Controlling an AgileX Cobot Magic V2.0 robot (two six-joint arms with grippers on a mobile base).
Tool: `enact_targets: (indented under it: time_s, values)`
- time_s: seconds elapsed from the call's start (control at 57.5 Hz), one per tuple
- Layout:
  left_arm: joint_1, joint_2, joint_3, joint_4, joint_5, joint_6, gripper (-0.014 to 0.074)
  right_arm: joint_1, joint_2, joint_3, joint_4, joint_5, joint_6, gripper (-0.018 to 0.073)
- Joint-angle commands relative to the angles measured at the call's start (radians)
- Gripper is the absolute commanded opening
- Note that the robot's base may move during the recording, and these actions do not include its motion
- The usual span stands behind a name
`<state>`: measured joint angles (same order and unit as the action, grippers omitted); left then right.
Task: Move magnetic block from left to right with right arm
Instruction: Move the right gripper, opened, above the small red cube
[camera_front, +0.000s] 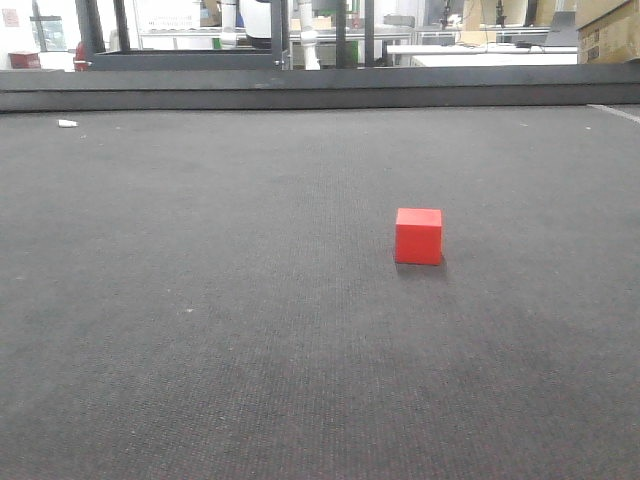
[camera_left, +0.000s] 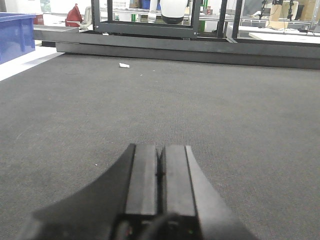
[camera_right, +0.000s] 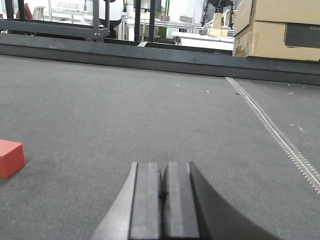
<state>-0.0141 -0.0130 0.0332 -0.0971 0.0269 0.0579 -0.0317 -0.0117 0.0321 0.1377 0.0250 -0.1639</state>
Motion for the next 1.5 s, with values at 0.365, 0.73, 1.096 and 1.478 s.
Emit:
enact_targets:
  time_s: [0.365,0.73,1.096,1.478]
  values:
    - [0.002,-0.012,0.008,-0.005,-0.084,-0.006,-0.0126,-0.002,-0.02,-0.001,-0.009,-0.089,-0.001,0.0062]
    - [0.002,-0.012,0.008,-0.005,-0.084,-0.006,-0.0126,-0.002,-0.02,-0.001,-0.009,-0.104,-0.001,0.0062]
    - [0.002,-0.012,0.008,-0.005,-0.084,-0.006,-0.0126,0.0,0.051,-0.231,-0.008,0.006,-0.001,0.0063]
    - [0.002,-0.012,0.008,-0.005,-0.084,-0.006,-0.0126,0.056,0.505,-0.557,-0.008,0.207,-0.001,0.054]
